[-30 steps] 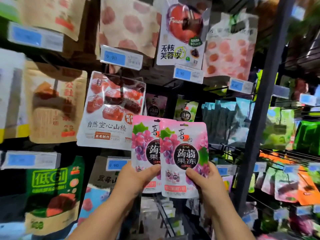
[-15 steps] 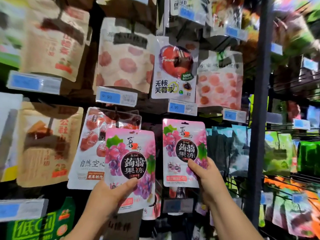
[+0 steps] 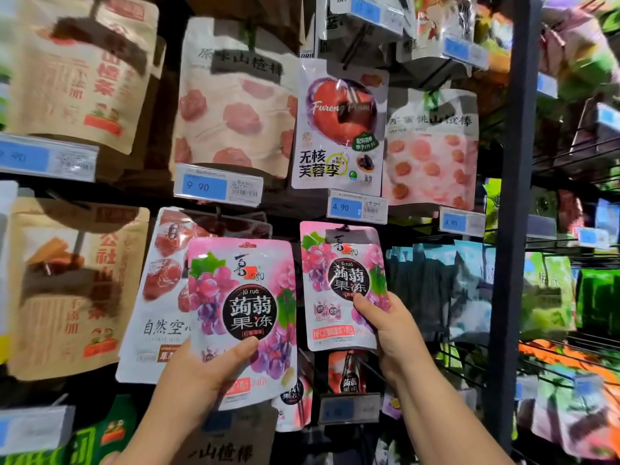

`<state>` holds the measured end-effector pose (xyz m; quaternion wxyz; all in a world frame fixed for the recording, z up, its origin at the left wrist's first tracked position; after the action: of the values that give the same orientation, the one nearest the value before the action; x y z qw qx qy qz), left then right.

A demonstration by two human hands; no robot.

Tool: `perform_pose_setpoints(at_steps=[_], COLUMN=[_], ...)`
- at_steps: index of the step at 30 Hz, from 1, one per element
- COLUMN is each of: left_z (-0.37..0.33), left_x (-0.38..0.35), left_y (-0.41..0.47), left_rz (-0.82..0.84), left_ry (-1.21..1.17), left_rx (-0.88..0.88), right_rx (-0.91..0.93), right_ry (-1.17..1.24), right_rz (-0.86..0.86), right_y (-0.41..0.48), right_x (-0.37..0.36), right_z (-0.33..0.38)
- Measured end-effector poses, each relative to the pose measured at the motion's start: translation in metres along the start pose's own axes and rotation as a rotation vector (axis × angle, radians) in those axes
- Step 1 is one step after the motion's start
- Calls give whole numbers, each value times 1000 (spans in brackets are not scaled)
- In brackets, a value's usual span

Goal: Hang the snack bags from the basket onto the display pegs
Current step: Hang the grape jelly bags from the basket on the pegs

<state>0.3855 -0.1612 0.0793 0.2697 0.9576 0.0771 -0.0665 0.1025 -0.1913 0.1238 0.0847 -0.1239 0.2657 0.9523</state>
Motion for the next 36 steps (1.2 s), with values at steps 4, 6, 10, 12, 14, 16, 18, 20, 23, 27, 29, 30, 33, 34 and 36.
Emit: perform_pose_setpoints(at_steps=[4, 6, 10, 12, 14, 16, 18, 20, 23, 27, 29, 30, 33, 34, 36], left_z=[0, 3, 3, 4, 3, 5, 3, 1, -2, -3, -6, -6, -4, -5, -9], left_x=[4, 3, 1, 1, 0, -2, -6, -12, -20, -40, -53, -60, -81, -86, -97], left_y=[2, 4, 7, 9, 9, 7, 5, 4, 1, -2, -5, -6, -7, -7, -8], left_rz=[-7, 9, 34, 26, 18, 27, 34, 46, 71, 104, 112, 119, 120, 113, 106], left_ry=[23, 6, -33, -40, -41, -34, -29, -32, -46, -31, -16, 0, 68, 64, 87], left_rx=[-11, -1, -9, -5, 10, 28, 39, 48, 71, 75, 79, 78, 73, 89, 107], right_rx=[-11, -19, -63, -79, -68, -86, -77, -30, 161, 188, 68, 3, -56, -48, -36], right_ry=[17, 3, -55, -129, -250, -336, -419, -500, -705, -620, -468, -430, -316, -289, -271], right_rz=[-4, -20, -20, 1, -26, -68, -110, -209, -334, -78, 93, 150, 198, 169, 90], right_y=[3, 9, 24, 34, 42, 47, 48, 41, 15, -17, -31, -37, -49, -50, -47], right_x=[-5, -4, -6, -7, -2, 5, 9, 14, 12, -21, -35, -39, -37, -31, -17], right_z=[-3, -6, -18, -30, -39, -48, -48, -38, -2, 13, 5, -1, -2, 1, 3])
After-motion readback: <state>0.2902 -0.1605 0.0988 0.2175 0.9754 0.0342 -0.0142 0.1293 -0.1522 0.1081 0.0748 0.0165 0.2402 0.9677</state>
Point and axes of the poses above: each hand's wrist, its own y-axis towards the middle knuckle, its own x-axis out of the back of the hand, z = x × y, the point moved 10 cm from there along y, towards the middle knuckle, and after that the axes turned 5 degrees about -z, right-handed, at the moved point
